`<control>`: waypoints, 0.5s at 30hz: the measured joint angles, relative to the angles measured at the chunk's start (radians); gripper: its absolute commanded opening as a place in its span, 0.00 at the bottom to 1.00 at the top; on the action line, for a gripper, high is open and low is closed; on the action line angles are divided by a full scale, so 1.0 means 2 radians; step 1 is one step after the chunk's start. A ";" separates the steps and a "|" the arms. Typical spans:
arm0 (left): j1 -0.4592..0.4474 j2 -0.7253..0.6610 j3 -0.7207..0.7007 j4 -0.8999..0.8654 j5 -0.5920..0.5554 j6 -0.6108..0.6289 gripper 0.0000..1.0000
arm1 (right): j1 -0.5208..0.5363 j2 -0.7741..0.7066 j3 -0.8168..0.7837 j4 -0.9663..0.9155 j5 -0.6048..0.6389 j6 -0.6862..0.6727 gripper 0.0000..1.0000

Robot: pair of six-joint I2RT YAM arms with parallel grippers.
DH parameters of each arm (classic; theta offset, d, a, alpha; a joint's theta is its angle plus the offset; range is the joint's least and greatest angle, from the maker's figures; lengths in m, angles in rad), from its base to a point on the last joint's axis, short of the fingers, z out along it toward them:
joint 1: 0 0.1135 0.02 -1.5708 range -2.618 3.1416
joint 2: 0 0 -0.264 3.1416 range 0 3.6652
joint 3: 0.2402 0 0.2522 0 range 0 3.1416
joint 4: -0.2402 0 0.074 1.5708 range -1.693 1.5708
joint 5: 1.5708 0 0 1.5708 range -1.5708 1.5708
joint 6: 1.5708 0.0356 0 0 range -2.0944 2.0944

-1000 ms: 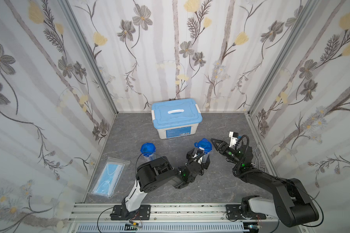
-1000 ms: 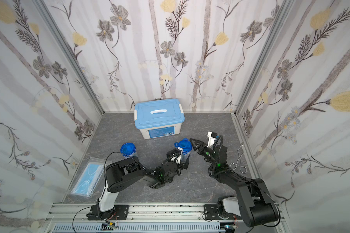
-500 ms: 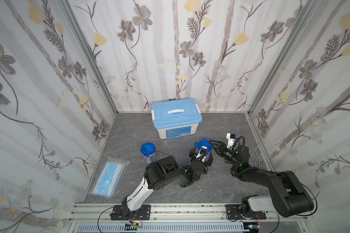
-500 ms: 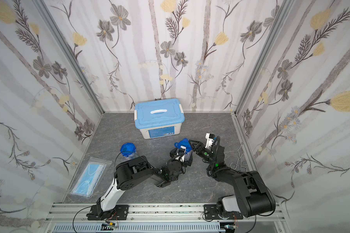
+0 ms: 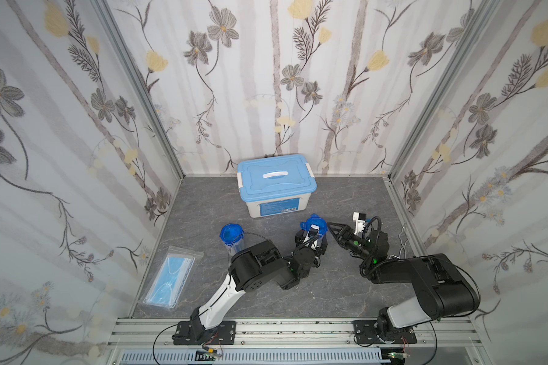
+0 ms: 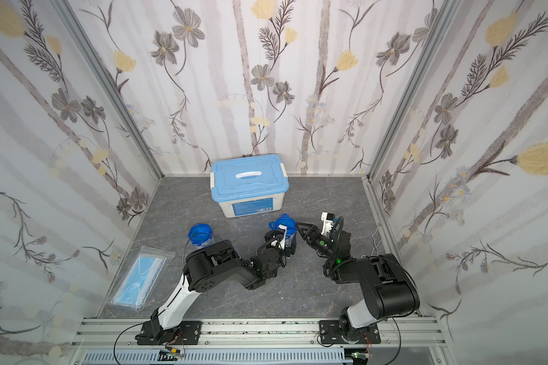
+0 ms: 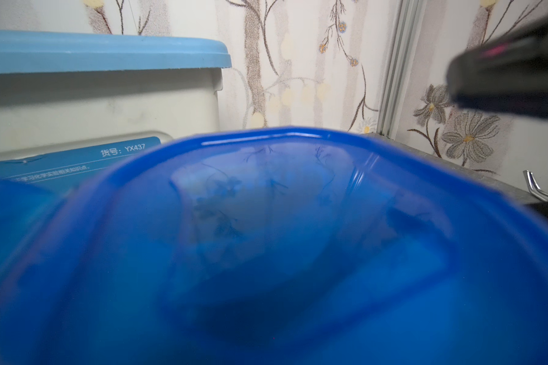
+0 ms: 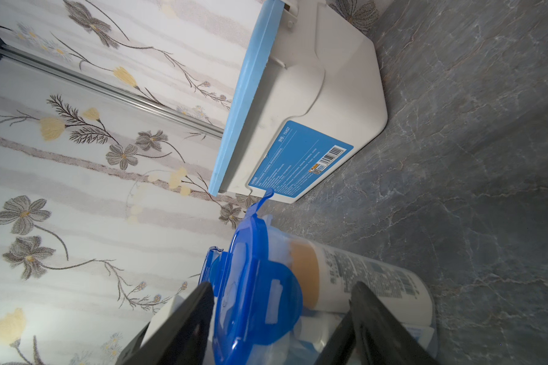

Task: Take out toiletry kits
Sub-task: Pick up the container from the center of the board.

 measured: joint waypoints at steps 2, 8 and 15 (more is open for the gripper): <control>0.000 0.000 0.001 0.000 0.002 0.000 0.72 | -0.002 0.010 0.000 0.012 -0.003 0.005 0.72; 0.002 0.000 0.000 0.002 0.014 0.012 0.71 | -0.009 0.016 0.001 0.031 -0.008 0.001 0.75; 0.015 -0.012 -0.031 0.021 0.045 0.006 0.69 | -0.019 0.017 0.028 0.030 -0.023 -0.020 0.75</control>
